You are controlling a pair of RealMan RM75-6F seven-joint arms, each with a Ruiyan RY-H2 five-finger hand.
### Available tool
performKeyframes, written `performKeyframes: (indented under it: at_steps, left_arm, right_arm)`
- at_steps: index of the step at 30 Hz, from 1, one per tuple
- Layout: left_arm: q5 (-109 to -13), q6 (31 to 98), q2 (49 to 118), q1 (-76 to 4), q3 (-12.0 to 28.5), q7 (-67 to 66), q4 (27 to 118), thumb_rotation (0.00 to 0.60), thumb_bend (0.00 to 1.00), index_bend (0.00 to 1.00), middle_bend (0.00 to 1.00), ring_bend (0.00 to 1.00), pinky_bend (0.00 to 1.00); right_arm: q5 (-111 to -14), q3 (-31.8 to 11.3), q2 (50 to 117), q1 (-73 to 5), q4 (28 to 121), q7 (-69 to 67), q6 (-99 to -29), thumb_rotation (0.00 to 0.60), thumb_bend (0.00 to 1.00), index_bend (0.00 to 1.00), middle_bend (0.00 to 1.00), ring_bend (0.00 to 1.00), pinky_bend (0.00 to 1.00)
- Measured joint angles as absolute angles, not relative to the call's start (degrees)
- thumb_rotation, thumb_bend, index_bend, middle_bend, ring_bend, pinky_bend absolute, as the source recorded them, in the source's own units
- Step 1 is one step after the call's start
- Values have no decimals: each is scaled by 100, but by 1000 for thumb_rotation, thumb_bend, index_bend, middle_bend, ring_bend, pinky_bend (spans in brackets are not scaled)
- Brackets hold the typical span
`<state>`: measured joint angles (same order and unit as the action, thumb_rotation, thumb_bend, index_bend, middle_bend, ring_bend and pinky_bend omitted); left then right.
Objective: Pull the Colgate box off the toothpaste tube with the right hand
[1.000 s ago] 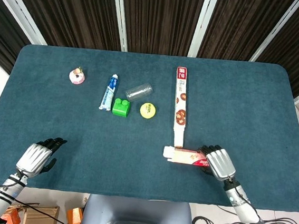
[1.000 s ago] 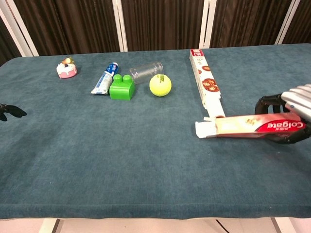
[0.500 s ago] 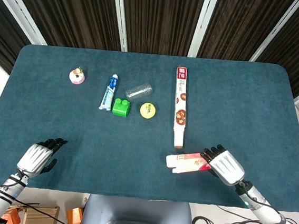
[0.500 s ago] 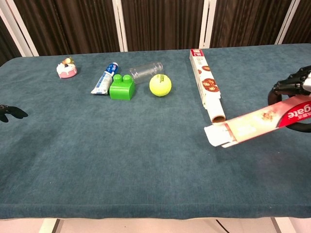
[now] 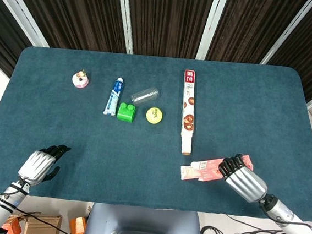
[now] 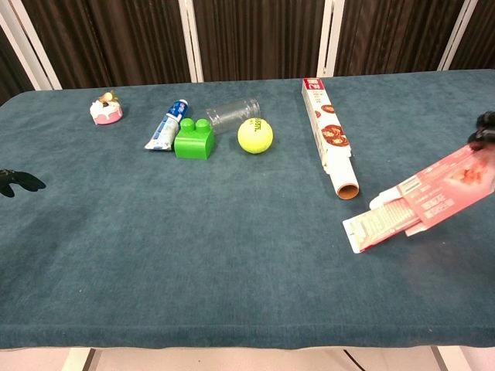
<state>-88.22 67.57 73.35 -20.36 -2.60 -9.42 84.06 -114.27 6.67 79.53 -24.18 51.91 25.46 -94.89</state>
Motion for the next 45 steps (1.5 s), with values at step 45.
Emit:
performKeyframes:
  at_steps: [45]
  left_arm:
    - [-8788, 6681, 7354, -2076, -281, -1028, 8417, 600, 457, 196, 203, 241, 518]
  right_arm:
    - [-9478, 190, 9235, -2053, 4048, -1820, -7986, 600, 429, 343, 421, 366, 393]
